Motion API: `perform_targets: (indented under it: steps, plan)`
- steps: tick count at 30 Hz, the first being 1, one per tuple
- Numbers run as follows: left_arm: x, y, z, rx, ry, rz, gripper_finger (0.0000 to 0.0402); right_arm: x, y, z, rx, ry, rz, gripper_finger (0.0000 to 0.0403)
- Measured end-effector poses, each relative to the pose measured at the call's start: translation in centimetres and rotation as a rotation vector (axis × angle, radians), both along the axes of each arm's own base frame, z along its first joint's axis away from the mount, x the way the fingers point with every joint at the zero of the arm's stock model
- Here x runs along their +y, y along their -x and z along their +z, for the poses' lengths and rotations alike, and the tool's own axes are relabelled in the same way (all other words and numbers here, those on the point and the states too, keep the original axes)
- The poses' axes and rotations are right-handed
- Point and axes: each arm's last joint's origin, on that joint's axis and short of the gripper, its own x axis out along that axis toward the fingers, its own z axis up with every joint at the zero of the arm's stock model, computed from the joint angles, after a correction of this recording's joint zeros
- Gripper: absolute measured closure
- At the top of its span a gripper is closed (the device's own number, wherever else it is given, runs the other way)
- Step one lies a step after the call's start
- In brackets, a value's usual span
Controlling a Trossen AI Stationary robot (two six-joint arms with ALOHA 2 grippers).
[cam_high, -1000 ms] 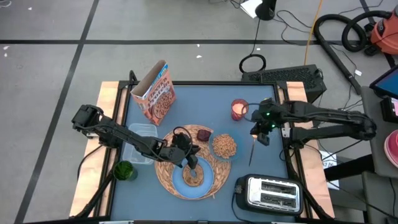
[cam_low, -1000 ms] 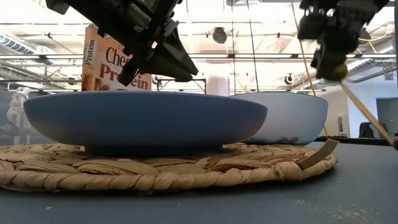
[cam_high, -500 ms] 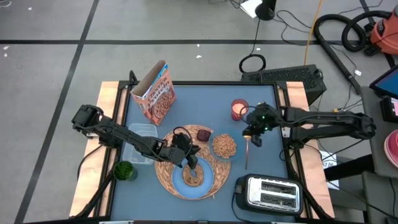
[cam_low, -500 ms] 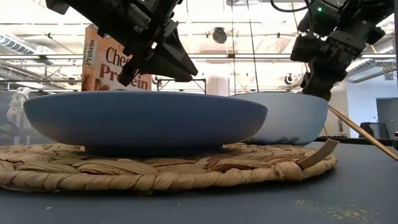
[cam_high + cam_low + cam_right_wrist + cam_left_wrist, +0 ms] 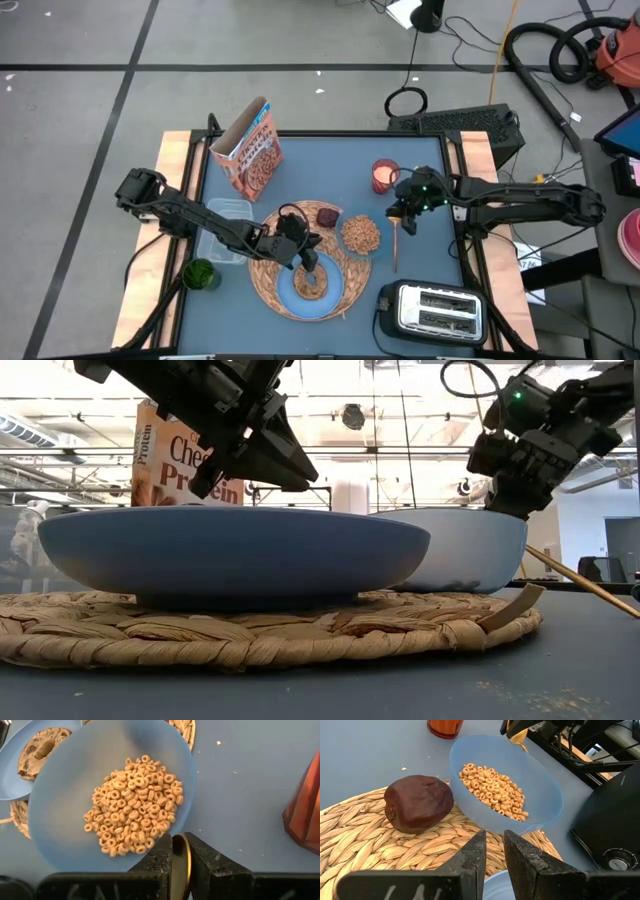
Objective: Arrange a breakfast setting
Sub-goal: Put the gold spoon on the table to the right of the blue bowl
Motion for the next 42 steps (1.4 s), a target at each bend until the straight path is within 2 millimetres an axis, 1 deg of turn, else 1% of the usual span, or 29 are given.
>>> perform_targets:
  steps: [6,12,26,42]
  plan:
    - [0.0,0.0,0.0,0.000,0.000,0.000,0.0329,-0.3,0.4,-1.4,-0.046,0.015,-0.031,0.0363]
    - [0.0,0.0,0.0,0.000,0.000,0.000,0.0329,-0.5,1.1,-2.6,-0.011,0.026,-0.082,0.0359]
    - [0.0,0.0,0.0,0.000,0.000,0.000,0.0329,-0.4,1.8,-4.5,-0.108,0.069,-0.099,0.0354]
    - [0.0,0.0,0.0,0.000,-0.001,0.000,0.0329,-0.4,1.8,-4.4,-0.125,0.127,-0.046,0.0272]
